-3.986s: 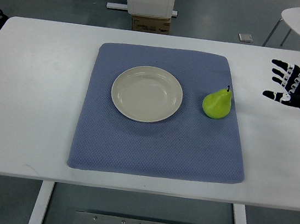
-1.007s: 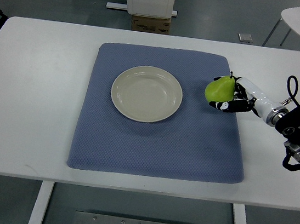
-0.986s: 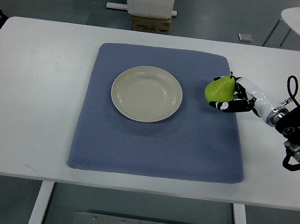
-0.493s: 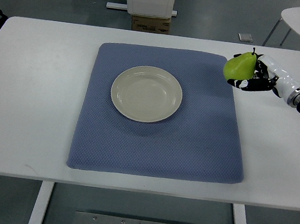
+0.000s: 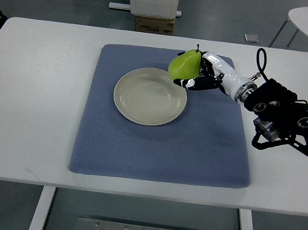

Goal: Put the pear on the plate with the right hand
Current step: 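Lower the pear onto the cream plate with the right hand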

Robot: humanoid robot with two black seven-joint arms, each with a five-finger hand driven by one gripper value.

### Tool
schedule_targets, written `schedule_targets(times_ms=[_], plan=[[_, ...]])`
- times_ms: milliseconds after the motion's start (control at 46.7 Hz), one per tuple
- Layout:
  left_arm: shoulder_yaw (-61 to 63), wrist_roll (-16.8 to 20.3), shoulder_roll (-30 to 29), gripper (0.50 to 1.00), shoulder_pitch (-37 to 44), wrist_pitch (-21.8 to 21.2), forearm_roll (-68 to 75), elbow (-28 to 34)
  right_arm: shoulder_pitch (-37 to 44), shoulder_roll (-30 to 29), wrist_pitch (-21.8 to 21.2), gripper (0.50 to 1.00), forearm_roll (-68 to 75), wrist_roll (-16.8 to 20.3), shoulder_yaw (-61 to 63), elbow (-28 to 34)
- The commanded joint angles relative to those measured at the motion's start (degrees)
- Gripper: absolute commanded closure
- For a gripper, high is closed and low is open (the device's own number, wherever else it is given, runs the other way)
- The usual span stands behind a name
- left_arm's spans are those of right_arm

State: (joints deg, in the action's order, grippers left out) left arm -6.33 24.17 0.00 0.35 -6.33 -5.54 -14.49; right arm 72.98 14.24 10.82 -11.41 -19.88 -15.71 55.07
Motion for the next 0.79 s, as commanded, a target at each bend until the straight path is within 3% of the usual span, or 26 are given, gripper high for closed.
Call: schedule_targets(times_ms=[0, 386, 729, 771], plan=[[0.01, 0.00, 0.00, 0.500, 0.00, 0.00, 0.00, 0.08, -0.56, -2.37, 0.87, 1.000, -0.01, 0.02, -0.11, -0.84], [0.01, 0.00, 0.00, 0.500, 0.00, 0.00, 0.00, -0.01, -2.93, -10.46, 2.98, 1.000, -0.19, 0.02, -0.81, -5.41], [0.01, 0.00, 0.00, 0.500, 0.00, 0.00, 0.00, -0.01, -5.22, -12.66, 4.30, 1.000, -0.19, -0.16, -0.64, -8.40], [-0.08, 0.00, 0.00, 0.500, 0.00, 0.00, 0.00, -0.01, -5.22, -12.66, 4.74, 0.898, -0.19, -0.16, -0.55, -8.40]])
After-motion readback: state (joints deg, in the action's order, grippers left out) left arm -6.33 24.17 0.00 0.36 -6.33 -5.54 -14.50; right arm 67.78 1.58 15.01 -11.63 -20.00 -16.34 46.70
